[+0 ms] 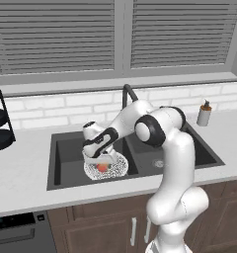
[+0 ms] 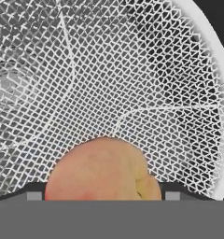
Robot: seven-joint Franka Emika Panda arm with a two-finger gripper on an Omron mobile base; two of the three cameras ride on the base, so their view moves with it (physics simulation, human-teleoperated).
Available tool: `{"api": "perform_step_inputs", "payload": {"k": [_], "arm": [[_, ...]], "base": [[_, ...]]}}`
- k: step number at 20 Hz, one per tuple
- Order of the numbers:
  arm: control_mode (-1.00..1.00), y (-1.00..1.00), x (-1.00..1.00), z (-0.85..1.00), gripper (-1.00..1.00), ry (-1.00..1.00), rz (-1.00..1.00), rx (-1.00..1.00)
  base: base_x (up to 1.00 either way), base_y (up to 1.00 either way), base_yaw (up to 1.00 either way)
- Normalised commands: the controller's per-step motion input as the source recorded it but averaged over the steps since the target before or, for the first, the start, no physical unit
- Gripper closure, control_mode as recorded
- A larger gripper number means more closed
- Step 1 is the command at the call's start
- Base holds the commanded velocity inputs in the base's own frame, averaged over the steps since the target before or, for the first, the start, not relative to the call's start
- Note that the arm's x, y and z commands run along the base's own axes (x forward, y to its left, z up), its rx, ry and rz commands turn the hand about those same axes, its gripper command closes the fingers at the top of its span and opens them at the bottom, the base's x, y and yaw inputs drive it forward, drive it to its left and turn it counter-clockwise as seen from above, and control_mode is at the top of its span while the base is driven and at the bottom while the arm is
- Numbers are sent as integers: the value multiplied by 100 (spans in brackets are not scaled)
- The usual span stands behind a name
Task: Put the colander in the sink, put the peach in the colander, and turn on the sink faucet and pour water over the colander.
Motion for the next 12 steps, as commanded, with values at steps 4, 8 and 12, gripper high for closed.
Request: {"api": "perform_step_inputs", "payload": {"k": [4, 8, 12], "arm": [[-100, -3, 0, -30, -100, 1, 0, 0], [-100, 0, 0, -24, -100, 0, 0, 0], [-100, -1, 0, -6, -100, 0, 0, 0]], "base": [[0, 0, 0], [0, 0, 0], [0, 0, 0]]}}
